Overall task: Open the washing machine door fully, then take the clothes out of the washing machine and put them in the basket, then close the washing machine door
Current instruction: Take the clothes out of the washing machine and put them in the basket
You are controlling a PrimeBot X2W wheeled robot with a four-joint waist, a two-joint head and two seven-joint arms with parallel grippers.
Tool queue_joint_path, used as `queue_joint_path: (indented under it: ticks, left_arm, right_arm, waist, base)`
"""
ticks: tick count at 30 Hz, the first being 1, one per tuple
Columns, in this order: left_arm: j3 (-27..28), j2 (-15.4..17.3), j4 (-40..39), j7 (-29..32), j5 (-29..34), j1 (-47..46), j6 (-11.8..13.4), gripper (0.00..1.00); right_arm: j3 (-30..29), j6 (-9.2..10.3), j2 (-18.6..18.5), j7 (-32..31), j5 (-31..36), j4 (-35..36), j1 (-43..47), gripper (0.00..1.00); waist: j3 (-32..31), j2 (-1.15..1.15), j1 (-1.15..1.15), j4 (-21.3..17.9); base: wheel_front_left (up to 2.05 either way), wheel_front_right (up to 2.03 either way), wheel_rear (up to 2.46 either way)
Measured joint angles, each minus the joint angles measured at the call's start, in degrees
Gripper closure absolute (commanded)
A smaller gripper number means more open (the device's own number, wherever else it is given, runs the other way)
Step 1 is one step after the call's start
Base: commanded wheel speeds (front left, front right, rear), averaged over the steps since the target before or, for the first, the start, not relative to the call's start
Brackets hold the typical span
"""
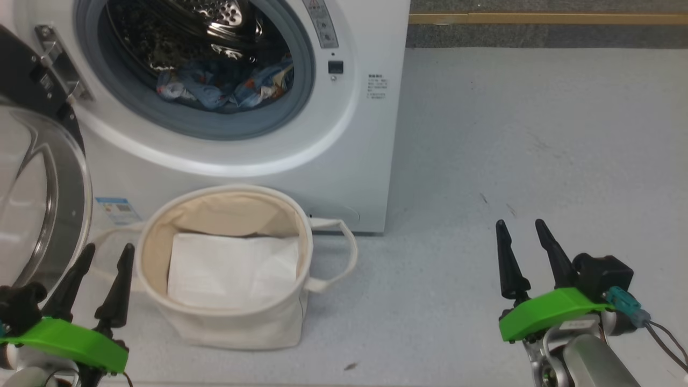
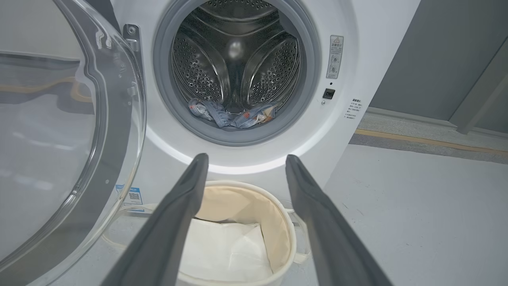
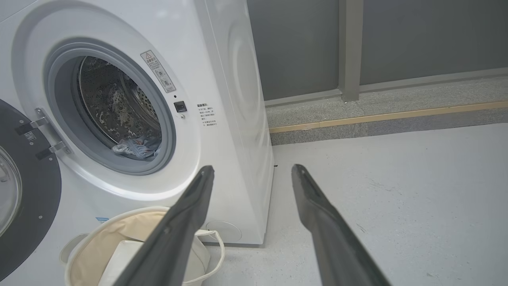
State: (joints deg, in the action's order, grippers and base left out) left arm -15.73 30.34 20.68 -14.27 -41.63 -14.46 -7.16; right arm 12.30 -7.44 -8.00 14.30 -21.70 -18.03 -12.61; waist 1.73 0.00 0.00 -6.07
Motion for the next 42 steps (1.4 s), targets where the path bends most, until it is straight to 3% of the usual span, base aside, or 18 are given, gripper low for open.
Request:
queue_joint_path:
  ticks: [14, 30, 42]
  left_arm:
    - [-0.3, -1.6, 1.8, 0.0, 1.9, -1.9, 0.0, 0.00]
    - [2.1, -6.5, 4.7, 0.0, 10.0, -4.4, 0.1, 0.00]
    - [-1.8, -10.2, 17.1, 1.4, 13.6, -18.8, 1.0, 0.00]
  right_arm:
    - [0.0, 0.00, 0.1, 0.0, 0.0, 0.0, -0.1, 0.00]
    - [-0.1, 0.00, 0.2, 0.0, 0.0, 0.6, -1.1, 0.00]
    - [-3.0, 0.00, 0.2, 0.0, 0.5, 4.4, -3.4, 0.00]
  waist:
    - [0.8, 0.00, 0.00, 0.4]
    - [3.2, 0.00, 0.00, 0.6]
    - [8.0, 0.00, 0.00, 0.3]
  base:
    - [1.77, -1.78, 0.01]
    - [0.23, -0.23, 0.00]
    - [0.00, 0.00, 0.00]
